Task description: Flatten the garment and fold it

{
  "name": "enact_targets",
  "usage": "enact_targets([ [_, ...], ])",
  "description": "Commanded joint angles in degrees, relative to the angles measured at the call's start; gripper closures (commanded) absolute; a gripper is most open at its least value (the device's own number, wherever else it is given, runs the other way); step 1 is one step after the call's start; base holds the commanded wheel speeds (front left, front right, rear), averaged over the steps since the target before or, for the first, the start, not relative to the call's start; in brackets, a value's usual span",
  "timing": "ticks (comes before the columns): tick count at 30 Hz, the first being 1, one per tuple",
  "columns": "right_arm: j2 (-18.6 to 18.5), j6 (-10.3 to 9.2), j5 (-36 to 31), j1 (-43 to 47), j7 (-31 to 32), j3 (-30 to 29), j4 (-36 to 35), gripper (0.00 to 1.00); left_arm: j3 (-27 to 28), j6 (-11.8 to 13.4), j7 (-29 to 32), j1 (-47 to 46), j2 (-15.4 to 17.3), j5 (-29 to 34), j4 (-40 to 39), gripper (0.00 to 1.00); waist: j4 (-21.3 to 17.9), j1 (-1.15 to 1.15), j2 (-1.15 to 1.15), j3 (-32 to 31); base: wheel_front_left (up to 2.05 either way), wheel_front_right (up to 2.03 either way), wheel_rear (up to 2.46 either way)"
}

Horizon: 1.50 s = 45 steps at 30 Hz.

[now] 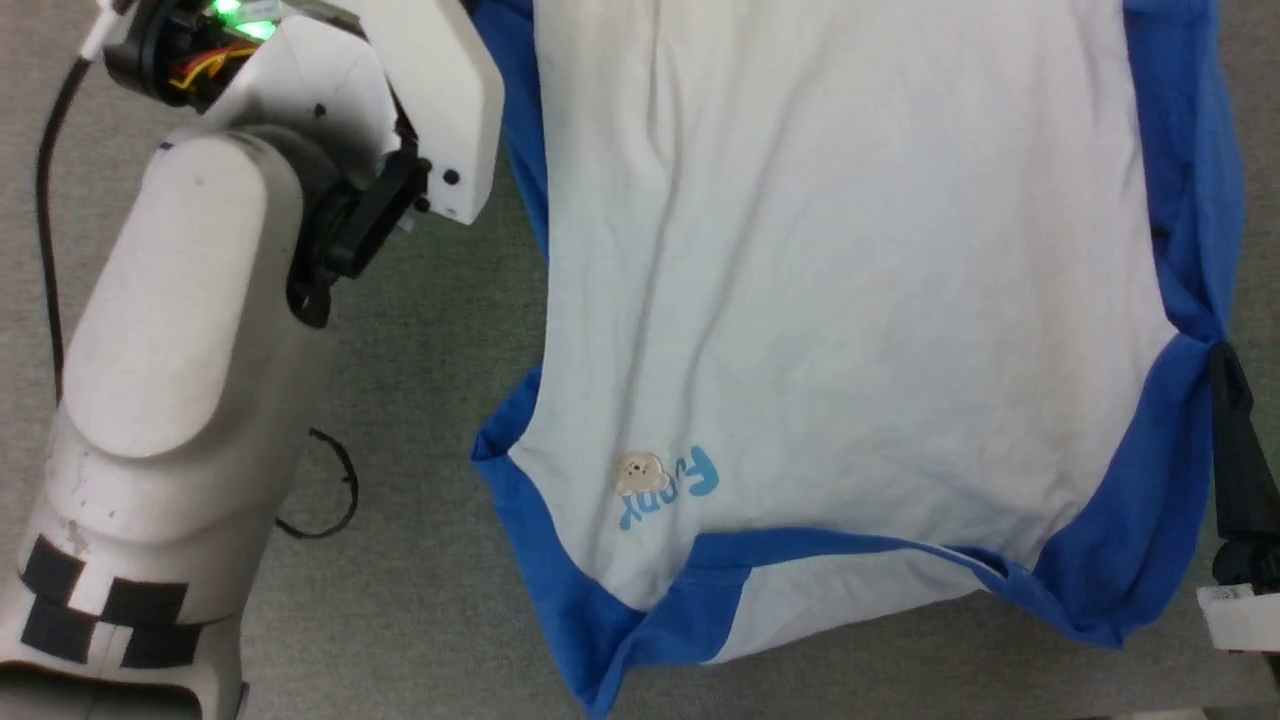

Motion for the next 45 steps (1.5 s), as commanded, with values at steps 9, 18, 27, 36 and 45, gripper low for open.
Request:
enact_targets([
  [9, 3.03, -0.05, -2.11, 2.12, 1.13, 0.56, 0.31, 0.00, 6.73, -0.32, 0.26, 6.39, 7.57, -3.97, -8.38, 1.00, 3.03, 0.00, 0.00, -11.99, 0.00, 0.00, 0.00],
  [18, 6.37, -0.05, -4.62, 4.85, 3.54, 0.34, -1.19, 0.00, 17.64, 1.38, -0.28, 18.19, 15.11, -9.27, -13.66, 1.00, 4.50, 0.00, 0.00, -18.22, 0.00, 0.00, 0.00],
  [27, 9.22, -0.05, -6.31, 7.64, 5.04, -0.51, -2.71, 0.00, 27.57, 3.81, -2.31, 32.32, 17.86, -12.76, -17.67, 1.00, 6.17, 0.00, 0.00, -21.94, 0.00, 0.00, 0.00],
  [36, 10.69, -0.05, -7.12, 8.84, 6.09, -0.78, -3.80, 0.00, 31.59, 6.17, -3.85, 41.89, 17.02, -12.62, -20.29, 1.00, 6.98, 0.00, 0.00, -24.06, 0.00, 0.00, 0.00],
  [45, 11.51, -0.05, -7.74, 9.96, 7.18, -0.88, -4.69, 0.00, 33.15, 8.03, -2.04, 46.77, 17.07, -12.57, -21.65, 1.00, 6.41, 0.00, 0.00, -25.87, 0.00, 0.00, 0.00],
])
